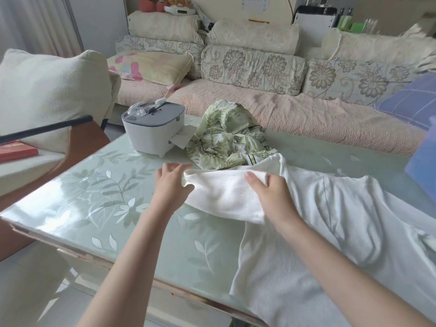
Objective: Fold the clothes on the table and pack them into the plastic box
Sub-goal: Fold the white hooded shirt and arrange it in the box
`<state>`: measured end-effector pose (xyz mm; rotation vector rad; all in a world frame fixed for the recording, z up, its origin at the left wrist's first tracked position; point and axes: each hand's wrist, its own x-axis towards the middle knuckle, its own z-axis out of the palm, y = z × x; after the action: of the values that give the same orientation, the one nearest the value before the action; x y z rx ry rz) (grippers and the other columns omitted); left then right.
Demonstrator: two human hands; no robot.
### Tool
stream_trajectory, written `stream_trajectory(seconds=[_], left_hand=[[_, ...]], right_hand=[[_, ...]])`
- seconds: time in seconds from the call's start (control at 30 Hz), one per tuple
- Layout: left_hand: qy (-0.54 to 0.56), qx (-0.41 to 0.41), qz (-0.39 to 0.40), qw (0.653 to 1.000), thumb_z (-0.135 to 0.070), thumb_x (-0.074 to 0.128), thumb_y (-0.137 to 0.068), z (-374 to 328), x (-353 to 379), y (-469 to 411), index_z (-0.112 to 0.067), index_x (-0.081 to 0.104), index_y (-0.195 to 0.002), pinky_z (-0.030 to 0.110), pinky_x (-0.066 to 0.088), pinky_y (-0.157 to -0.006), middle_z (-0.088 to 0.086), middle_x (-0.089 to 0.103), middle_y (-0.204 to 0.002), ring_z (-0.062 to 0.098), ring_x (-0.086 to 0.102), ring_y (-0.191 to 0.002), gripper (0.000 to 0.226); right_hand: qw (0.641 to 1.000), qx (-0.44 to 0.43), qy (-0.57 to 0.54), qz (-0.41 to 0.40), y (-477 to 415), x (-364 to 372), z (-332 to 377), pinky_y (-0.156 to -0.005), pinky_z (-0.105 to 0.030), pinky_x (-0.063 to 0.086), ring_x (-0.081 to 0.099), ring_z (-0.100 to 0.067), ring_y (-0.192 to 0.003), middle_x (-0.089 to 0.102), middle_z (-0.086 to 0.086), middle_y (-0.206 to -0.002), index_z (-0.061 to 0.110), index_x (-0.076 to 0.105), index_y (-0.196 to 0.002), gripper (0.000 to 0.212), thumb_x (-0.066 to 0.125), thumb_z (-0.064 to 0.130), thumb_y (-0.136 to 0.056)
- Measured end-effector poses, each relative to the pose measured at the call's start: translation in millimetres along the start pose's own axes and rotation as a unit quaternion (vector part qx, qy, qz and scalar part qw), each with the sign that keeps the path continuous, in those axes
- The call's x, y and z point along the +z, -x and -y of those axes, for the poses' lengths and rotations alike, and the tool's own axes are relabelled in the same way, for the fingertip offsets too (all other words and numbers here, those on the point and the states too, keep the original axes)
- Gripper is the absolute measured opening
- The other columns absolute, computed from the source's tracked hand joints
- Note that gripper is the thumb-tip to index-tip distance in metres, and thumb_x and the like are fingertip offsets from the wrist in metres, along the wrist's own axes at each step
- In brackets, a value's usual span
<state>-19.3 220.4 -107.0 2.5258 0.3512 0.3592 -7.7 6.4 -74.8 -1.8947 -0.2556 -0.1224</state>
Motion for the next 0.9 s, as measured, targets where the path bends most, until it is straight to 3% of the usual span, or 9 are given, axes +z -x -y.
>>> stream_trajectory(seconds=[0.1, 0.27, 0.37, 0.43, 0.53, 0.6, 0.67, 0.77, 0.9], left_hand=[[-0.012, 0.053, 0.019, 0.998, -0.030, 0.057, -0.092, 14.6, 17.1, -18.2, -0.031, 0.050, -0.133, 0.042, 0.013, -0.113, -0.003, 0.041, -0.141, 0.023, 0.025, -0.134, 0.041], [-0.051, 0.109, 0.043, 0.992, -0.037, 0.056, -0.092, 7.9, 41.7, -55.1, -0.019, 0.061, -0.121, 0.044, -0.001, -0.114, -0.004, 0.054, -0.131, 0.018, 0.031, -0.135, 0.034], [-0.020, 0.132, 0.028, 0.991, -0.040, 0.061, -0.087, -3.5, 49.2, -70.0, -0.010, 0.067, -0.099, 0.040, 0.013, -0.112, 0.003, 0.066, -0.097, 0.025, 0.053, -0.109, 0.033], [0.045, 0.129, 0.010, 0.991, -0.041, 0.066, -0.083, -15.1, 53.1, -75.2, -0.012, 0.067, -0.087, 0.039, 0.029, -0.103, 0.003, 0.065, -0.079, 0.026, 0.055, -0.087, 0.030], [0.096, 0.118, 0.024, 0.988, -0.043, 0.072, -0.079, -37.2, 65.7, -83.3, -0.024, 0.060, -0.076, 0.035, 0.038, -0.077, 0.004, 0.063, -0.076, 0.026, 0.052, -0.085, 0.023], [0.106, 0.129, 0.035, 0.985, -0.040, 0.071, -0.081, -55.8, 75.9, -90.7, -0.023, 0.059, -0.079, 0.033, 0.039, -0.068, 0.001, 0.062, -0.079, 0.023, 0.054, -0.082, 0.021], [0.129, 0.135, 0.039, 0.982, -0.036, 0.068, -0.083, -79.3, 86.4, -98.5, -0.020, 0.061, -0.084, 0.025, 0.039, -0.060, -0.006, 0.060, -0.079, 0.017, 0.055, -0.075, 0.018], [0.099, 0.142, 0.040, 0.984, -0.038, 0.068, -0.083, -112.0, 105.8, -110.0, -0.020, 0.062, -0.088, 0.026, 0.037, -0.053, -0.008, 0.058, -0.084, 0.014, 0.053, -0.071, 0.020], [0.023, 0.168, 0.053, 0.984, -0.044, 0.067, -0.082, -137.5, 132.4, -125.1, -0.015, 0.065, -0.085, 0.029, 0.036, -0.057, 0.001, 0.062, -0.083, 0.022, 0.056, -0.075, 0.030]], right_hand=[[0.999, 0.022, -0.018, 0.045, -18.9, -22.1, -3.0, -0.078, -0.044, 0.051, 0.067, -0.034, -0.084, 0.071, -0.021, -0.089, -0.004, 0.066, -0.091, 0.038, 0.061, 0.033, -0.091], [0.998, 0.022, -0.037, 0.050, -40.1, -56.6, -13.5, -0.084, -0.035, 0.051, 0.068, -0.022, -0.090, 0.072, -0.013, -0.097, 0.004, 0.070, -0.097, 0.022, 0.060, 0.022, -0.092], [0.999, 0.034, -0.032, -0.003, -59.9, -80.7, -43.4, -0.089, -0.041, 0.050, 0.065, -0.023, -0.090, 0.071, -0.016, -0.100, 0.003, 0.069, -0.096, 0.022, 0.062, 0.024, -0.092], [0.997, 0.056, -0.035, -0.049, -72.1, -101.5, -65.5, -0.091, -0.042, 0.048, 0.064, -0.022, -0.091, 0.070, -0.014, -0.100, 0.005, 0.068, -0.098, 0.018, 0.061, 0.020, -0.092], [0.986, 0.091, -0.068, -0.123, -87.4, -141.4, -95.3, -0.080, -0.029, 0.050, 0.062, -0.011, -0.078, 0.066, -0.009, -0.098, 0.009, 0.063, -0.104, 0.013, 0.059, 0.013, -0.093], [0.976, 0.123, -0.068, -0.166, -96.0, -173.6, -112.4, -0.060, -0.018, 0.050, 0.057, -0.008, -0.068, 0.065, -0.009, -0.099, 0.013, 0.062, -0.094, 0.004, 0.060, 0.016, -0.093], [0.967, 0.158, -0.063, -0.188, -103.0, -206.8, -129.7, -0.049, -0.020, 0.049, 0.055, -0.012, -0.063, 0.064, -0.007, -0.087, 0.015, 0.059, -0.080, 0.014, 0.061, 0.021, -0.093], [0.968, 0.140, -0.022, -0.210, -106.9, -246.5, -154.7, -0.058, -0.022, 0.049, 0.059, -0.003, -0.053, 0.064, 0.002, -0.071, 0.014, 0.062, -0.078, 0.013, 0.062, 0.017, -0.091], [0.966, 0.120, 0.067, -0.219, -109.0, -284.4, -180.0, -0.051, -0.014, 0.046, 0.054, 0.007, -0.047, 0.062, 0.012, -0.061, 0.009, 0.067, -0.082, 0.009, 0.067, 0.017, -0.087]])
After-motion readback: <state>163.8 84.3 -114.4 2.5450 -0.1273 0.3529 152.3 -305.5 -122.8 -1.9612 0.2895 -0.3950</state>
